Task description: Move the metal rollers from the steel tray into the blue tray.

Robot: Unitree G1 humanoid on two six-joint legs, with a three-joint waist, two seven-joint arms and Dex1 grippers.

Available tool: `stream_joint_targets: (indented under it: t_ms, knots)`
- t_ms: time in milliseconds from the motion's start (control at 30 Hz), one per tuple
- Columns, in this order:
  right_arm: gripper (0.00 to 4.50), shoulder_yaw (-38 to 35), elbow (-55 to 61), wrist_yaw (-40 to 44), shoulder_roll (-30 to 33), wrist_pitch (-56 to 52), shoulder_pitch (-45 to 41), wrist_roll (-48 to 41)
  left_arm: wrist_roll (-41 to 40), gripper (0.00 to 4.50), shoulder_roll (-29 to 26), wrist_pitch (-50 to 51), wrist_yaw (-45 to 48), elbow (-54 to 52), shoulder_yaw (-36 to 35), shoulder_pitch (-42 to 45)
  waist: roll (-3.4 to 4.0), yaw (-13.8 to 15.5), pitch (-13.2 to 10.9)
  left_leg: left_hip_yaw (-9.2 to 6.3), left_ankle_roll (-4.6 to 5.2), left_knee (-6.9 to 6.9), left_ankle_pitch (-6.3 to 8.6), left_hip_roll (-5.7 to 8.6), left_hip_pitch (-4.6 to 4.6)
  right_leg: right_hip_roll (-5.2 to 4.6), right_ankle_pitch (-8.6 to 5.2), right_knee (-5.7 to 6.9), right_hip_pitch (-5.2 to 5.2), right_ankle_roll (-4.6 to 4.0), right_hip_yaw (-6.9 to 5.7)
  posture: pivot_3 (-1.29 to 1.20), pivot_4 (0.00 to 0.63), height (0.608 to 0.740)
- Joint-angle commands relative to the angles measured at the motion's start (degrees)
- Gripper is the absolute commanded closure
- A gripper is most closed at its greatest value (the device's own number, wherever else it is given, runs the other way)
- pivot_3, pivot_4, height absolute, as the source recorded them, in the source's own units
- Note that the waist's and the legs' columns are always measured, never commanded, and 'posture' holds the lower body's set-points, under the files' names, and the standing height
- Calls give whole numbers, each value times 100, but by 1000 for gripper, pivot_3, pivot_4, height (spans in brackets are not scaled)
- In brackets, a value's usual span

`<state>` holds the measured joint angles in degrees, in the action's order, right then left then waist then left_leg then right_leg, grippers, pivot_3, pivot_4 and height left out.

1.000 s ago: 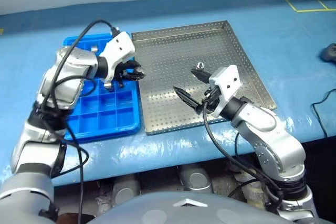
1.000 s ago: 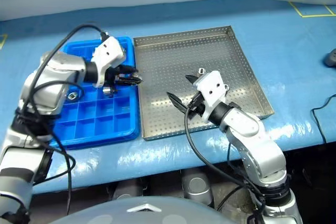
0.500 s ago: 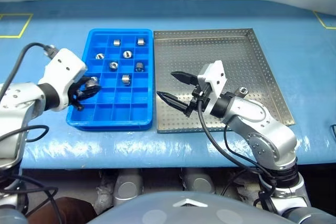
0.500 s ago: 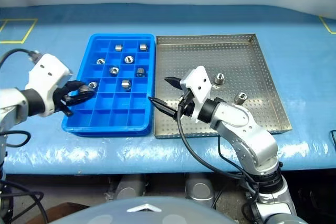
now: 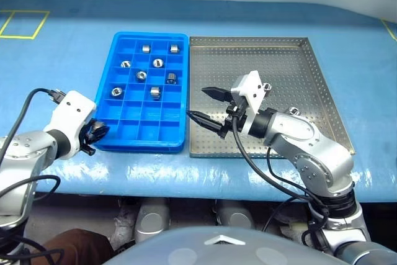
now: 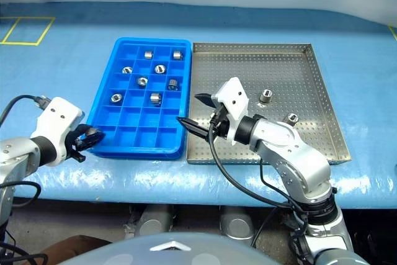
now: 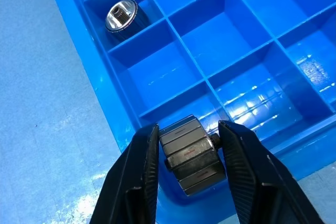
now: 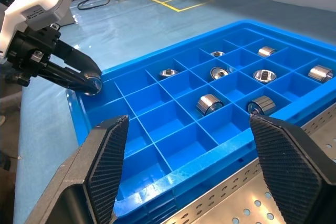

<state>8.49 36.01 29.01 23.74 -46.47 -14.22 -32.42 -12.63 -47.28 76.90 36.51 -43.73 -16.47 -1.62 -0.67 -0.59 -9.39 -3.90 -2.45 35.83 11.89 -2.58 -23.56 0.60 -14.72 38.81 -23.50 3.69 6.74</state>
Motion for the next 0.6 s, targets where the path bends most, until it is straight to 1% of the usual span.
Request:
stream_joint_targets:
  t_ms: [33, 167, 233, 267, 367, 400, 500, 533, 600]
  knots:
    - [629, -110, 153, -55, -36, 55, -83, -77, -109, 1381, 129, -149, -143, 43, -121, 165, 0, 0, 0, 0, 0, -1, 0, 0, 0, 0, 0, 0, 0, 0, 0, 148, 150, 740]
    - [629, -95, 188, -121, -10, 81, -73, -12, -533, 1381, 588, -416, -61, -9, -157, 641, -4, 13, 1, -1, 0, 1, 0, 1, -3, -2, 1, -2, 2, 2, -5, 125, 150, 740]
    - [629, -101, 271, -210, 73, 104, -29, 128, -1001, 1381, 1083, -673, 70, 2, -134, 1026, -3, 9, 1, 1, -1, 3, 0, 4, -2, -4, 4, -4, 4, 6, -4, 114, 150, 740]
    - [629, -162, 382, -305, 206, 103, 15, 274, -1186, 1381, 1340, -882, 130, 78, 44, 1264, -4, 5, 2, 0, -1, 4, -1, 5, -2, -5, 4, -4, 5, 6, -4, 88, 150, 740]
    - [629, -606, 707, -688, 553, -68, 207, 569, -1374, 1381, 2069, -1340, 72, 637, 789, 2012, -4, 31, 4, -1, -2, 13, -1, 12, -6, -9, 10, -12, 13, 17, -4, 38, 150, 740]
    - [629, -699, 771, -792, 621, -135, 250, 633, -1381, 1381, 2199, -1439, 44, 797, 956, 2157, -4, 7, 4, 0, -2, 15, -1, 13, -6, -10, 12, -14, 15, 20, -2, 28, 150, 740]
    - [629, -1241, 1071, -1112, 1144, -538, 726, 1018, -974, 1381, 2682, -2274, 176, 1915, 2173, 2823, 0, -41, 7, 6, -1, 14, -1, 19, -5, -12, 16, -19, 16, 27, 8, -43, 150, 740]
    - [629, -1430, 1190, -1201, 1257, -678, 886, 1092, -809, 1381, 2791, -2525, 267, 2372, 2578, 3051, 5, -63, 10, 6, -1, 14, -1, 19, -6, -11, 16, -20, 16, 27, 9, -71, 150, 740]
    - [629, -1766, 1415, -1358, 1347, -913, 1133, 1183, -607, 1381, 2980, -2972, 558, 3223, 3135, 3434, 8, -150, 12, 8, -1, 13, -1, 21, -8, -10, 16, -22, 12, 27, 12, -135, 150, 740]
